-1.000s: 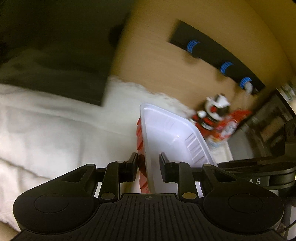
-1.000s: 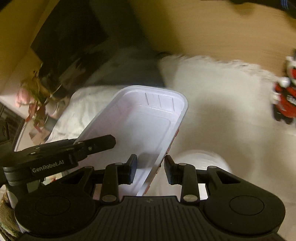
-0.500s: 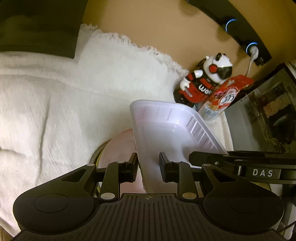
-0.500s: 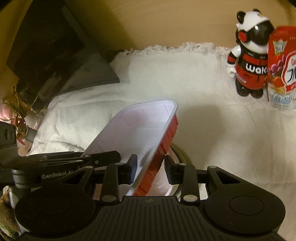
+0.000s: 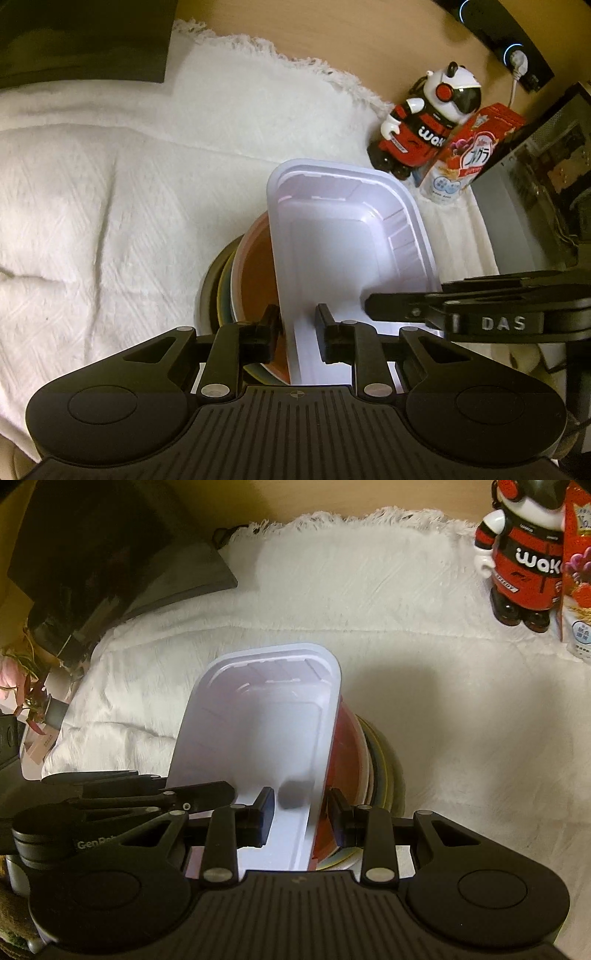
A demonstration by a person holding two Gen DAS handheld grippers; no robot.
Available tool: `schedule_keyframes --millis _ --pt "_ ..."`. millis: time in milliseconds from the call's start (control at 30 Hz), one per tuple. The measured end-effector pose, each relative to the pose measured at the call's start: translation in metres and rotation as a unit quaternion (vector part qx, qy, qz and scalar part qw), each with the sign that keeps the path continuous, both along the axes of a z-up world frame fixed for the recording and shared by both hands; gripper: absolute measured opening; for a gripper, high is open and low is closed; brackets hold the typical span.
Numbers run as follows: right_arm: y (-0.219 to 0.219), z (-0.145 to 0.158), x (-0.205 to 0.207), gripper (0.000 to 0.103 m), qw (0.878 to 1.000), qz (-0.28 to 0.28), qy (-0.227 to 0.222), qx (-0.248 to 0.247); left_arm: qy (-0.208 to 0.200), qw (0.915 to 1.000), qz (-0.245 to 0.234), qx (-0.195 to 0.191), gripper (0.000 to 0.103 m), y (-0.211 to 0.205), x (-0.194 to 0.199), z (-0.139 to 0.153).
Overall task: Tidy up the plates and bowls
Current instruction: 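Carry the white-and-red tray with the left tool onto the bowl stack, then lower the tray onto the stacked bowls and open the left tool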
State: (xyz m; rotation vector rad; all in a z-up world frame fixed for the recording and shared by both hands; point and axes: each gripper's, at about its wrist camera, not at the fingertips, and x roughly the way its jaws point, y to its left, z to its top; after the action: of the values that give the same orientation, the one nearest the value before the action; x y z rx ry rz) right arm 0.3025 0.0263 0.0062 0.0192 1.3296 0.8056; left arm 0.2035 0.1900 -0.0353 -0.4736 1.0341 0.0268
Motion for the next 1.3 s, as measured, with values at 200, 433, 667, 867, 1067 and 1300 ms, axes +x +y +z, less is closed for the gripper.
schedule_keyframes --millis 200,433,667,867,1067,1300 --pt "0.005 -0.008 0.004 0.032 1.000 -0.003 0.001 0.001 -0.001 1.0000 0.008 0.004 0.023 0.001 0.000 0.000" --pt "0.008 -0.007 -0.001 0.032 1.000 0.004 -0.006 -0.005 -0.002 0.9999 0.010 -0.006 0.023 0.007 0.000 -0.001" --pt "0.005 -0.002 -0.002 0.033 1.000 0.000 -0.018 -0.008 -0.018 0.9983 -0.001 -0.054 0.024 0.022 0.002 0.005" --pt "0.001 0.001 -0.002 0.032 1.000 -0.004 -0.023 -0.005 -0.024 0.9981 0.020 -0.053 0.024 0.035 0.001 0.012" --pt "0.004 0.004 -0.009 0.034 1.000 0.008 -0.028 -0.004 -0.023 0.9977 0.013 -0.062 0.024 0.034 0.005 0.012" --pt "0.006 0.002 -0.007 0.034 0.999 -0.001 -0.038 -0.017 -0.019 0.9968 0.009 -0.077 0.024 0.035 0.014 0.007"
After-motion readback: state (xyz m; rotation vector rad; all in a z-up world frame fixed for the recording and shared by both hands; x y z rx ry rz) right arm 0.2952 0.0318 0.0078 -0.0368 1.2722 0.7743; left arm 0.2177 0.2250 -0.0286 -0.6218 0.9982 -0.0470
